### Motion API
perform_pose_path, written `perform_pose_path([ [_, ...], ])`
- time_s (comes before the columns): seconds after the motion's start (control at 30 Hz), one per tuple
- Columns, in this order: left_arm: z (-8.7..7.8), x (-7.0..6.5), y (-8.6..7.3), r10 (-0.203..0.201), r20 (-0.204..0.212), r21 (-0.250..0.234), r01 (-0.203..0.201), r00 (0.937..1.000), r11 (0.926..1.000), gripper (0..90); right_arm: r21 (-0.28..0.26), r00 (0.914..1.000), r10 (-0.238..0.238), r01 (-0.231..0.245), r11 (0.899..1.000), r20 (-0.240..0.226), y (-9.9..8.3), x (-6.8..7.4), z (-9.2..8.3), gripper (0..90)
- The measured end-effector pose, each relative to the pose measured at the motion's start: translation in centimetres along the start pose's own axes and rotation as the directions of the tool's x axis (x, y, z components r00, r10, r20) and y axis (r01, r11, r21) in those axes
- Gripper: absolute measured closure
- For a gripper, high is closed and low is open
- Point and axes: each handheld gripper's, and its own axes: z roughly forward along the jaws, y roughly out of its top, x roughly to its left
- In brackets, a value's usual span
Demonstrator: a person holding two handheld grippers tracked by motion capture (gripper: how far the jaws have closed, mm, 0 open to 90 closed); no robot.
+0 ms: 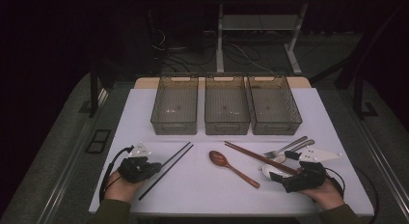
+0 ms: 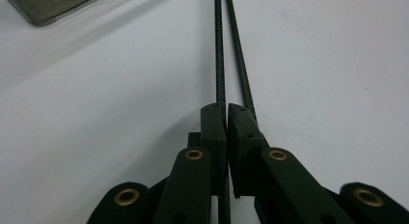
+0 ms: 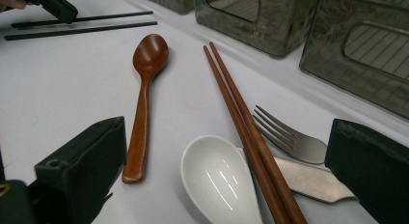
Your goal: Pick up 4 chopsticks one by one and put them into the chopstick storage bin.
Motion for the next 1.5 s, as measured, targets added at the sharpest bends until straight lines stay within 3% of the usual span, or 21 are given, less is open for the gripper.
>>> perform_pose_path([
  [0.4, -0.2, -0.2, 0.8, 0.031, 0.038, -0.019, -0.031, 0.9988, 0.9994, 85.6, -0.001, 1.0000, 0.002, -0.002, 1.000, 0.000, 0.0, 0.0, 0.0, 1.4],
  [0.73, -0.3, -0.5, 1.4, 0.022, 0.068, -0.055, -0.018, 0.9975, 0.9983, 85.6, 0.001, 1.0000, 0.003, -0.003, 1.000, -0.002, 0.0, 0.0, 0.0, 1.4],
  [1.0, 0.0, -0.8, 2.7, 0.056, 0.075, -0.073, -0.050, 0.9956, 0.9960, 85.6, 0.001, 1.0000, 0.003, -0.003, 1.000, 0.002, 0.0, 0.0, 0.0, 1.4],
  [1.07, 0.0, -0.9, 3.0, 0.041, 0.084, -0.090, -0.034, 0.9956, 0.9954, 85.6, 0.002, 1.0000, 0.005, -0.005, 1.000, -0.001, 0.0, 0.0, 0.0, 1.4],
  [1.27, 0.5, -0.9, 3.9, 0.043, 0.084, -0.108, -0.034, 0.9955, 0.9935, 85.6, 0.002, 1.0000, 0.005, -0.005, 1.000, -0.003, 0.0, 0.0, 0.0, 1.4],
  [1.5, 1.1, -0.9, 5.4, 0.065, 0.080, -0.124, -0.055, 0.9947, 0.9907, 85.6, 0.000, 1.0000, 0.006, -0.006, 1.000, -0.005, 0.1, 0.0, -0.1, 1.4],
])
